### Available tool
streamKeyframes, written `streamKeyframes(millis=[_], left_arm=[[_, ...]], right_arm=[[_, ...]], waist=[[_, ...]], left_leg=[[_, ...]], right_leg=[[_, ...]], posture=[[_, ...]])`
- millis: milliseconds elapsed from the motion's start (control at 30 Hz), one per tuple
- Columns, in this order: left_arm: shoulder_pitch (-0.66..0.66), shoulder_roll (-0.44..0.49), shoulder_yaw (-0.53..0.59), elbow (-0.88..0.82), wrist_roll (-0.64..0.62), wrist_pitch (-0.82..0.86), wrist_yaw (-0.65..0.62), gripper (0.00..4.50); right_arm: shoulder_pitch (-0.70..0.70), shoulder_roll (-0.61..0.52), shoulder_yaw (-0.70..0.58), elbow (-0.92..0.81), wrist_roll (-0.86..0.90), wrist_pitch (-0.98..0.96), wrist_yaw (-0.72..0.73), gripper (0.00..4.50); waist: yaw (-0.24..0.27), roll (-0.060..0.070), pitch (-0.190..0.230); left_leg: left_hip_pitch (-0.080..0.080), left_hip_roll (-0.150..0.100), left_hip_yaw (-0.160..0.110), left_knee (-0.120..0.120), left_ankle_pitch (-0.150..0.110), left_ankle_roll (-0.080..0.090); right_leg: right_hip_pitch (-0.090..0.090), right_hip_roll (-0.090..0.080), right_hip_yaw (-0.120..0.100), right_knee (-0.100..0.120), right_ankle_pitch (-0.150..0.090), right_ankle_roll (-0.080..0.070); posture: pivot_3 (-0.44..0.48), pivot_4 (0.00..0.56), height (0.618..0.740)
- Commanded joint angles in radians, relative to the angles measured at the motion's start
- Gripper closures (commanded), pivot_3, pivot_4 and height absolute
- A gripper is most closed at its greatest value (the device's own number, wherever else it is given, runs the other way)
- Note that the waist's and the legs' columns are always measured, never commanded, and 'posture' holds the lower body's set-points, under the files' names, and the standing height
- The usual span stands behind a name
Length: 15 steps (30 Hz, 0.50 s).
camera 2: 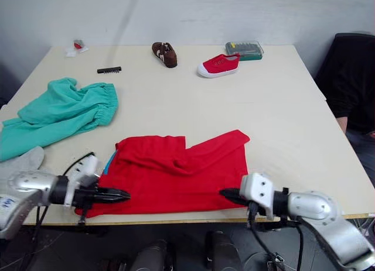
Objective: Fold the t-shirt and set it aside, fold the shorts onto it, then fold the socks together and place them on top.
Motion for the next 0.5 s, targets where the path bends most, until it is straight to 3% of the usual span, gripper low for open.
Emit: streamKeyframes(millis=[33,300,400,500], left_arm=[[-0.022,-0.004,-0.046,0.038,0.103,-0.069,0.031,4.48],[-0.012,-0.001,-0.028,0.166,0.15,-0.117,0.049,4.48],[0.039,0.043,0.05,0.27,0.146,-0.148,0.038,4.48],[0.065,0.062,0.125,0.272,0.077,-0.113,-0.001,4.48]], right_arm=[[0.016,0.003,0.031,0.056,-0.127,-0.055,-0.007,4.5],[0.12,-0.006,-0.067,0.151,-0.173,-0.111,-0.025,4.5],[0.228,-0.034,-0.212,0.181,-0.13,-0.133,0.004,4.5],[0.254,-0.019,-0.276,0.156,-0.07,-0.124,0.03,4.5]], waist=[[0.002,0.0,0.0],[0.004,-0.001,-0.002],[0.008,0.001,-0.004],[0.004,0.002,-0.005]], left_leg=[[0.0,0.0,0.0,0.0,0.0,0.0],[0.004,0.0,0.0,0.0,0.002,0.001],[0.004,0.001,0.0,0.0,0.002,0.0],[0.005,0.001,0.0,-0.001,0.002,0.0]], right_leg=[[0.0,0.0,0.0,0.0,0.0,0.0],[0.004,0.0,0.0,-0.001,0.0,0.0],[0.005,0.0,0.0,-0.001,-0.001,0.0],[0.004,0.001,0.0,-0.001,-0.001,-0.001]], posture=[[0.0,0.15,0.74],[0.0,0.15,0.74],[0.0,0.15,0.74],[0.0,0.15,0.74]])
